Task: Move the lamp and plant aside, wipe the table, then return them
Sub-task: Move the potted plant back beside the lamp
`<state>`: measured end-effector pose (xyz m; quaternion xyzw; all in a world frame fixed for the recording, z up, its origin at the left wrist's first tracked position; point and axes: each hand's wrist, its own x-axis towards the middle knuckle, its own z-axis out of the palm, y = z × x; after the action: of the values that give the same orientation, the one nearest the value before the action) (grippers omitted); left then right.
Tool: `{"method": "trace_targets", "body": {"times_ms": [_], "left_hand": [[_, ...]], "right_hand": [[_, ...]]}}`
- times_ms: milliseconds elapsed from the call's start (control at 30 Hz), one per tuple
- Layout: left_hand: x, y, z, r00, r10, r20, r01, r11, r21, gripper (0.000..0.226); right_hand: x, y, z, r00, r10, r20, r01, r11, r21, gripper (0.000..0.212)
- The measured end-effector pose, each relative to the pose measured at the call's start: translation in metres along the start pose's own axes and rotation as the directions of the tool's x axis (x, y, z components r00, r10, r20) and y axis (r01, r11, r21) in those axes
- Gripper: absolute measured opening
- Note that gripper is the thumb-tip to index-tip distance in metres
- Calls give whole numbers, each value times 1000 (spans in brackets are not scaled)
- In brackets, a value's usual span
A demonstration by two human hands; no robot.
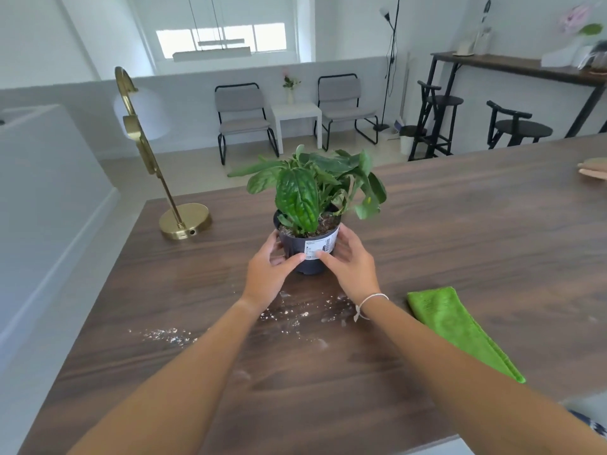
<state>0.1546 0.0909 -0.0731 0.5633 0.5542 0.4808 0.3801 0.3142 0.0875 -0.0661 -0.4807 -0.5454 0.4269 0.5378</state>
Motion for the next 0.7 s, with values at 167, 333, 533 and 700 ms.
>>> {"method": "trace_targets", "body": {"times_ms": [167,333,533,700], "left_hand": [[11,7,6,995,-17,-94,12,998,-57,60],[32,19,0,985,-6,-173,2,1000,-20,54],[76,16,-24,972,-65,-225,62,998,-19,62],[112,7,-42,972,-84,-220,82,996,-15,63]], "right_hand": [[24,-6,5,1000,5,23,-5,1000,28,66],[55,-12,13,997,-16,77,12,999,52,57],[102,-16,41,992,-10,130,1,998,67,56],[135,-10,67,992,9,127,-16,998,59,58]]}}
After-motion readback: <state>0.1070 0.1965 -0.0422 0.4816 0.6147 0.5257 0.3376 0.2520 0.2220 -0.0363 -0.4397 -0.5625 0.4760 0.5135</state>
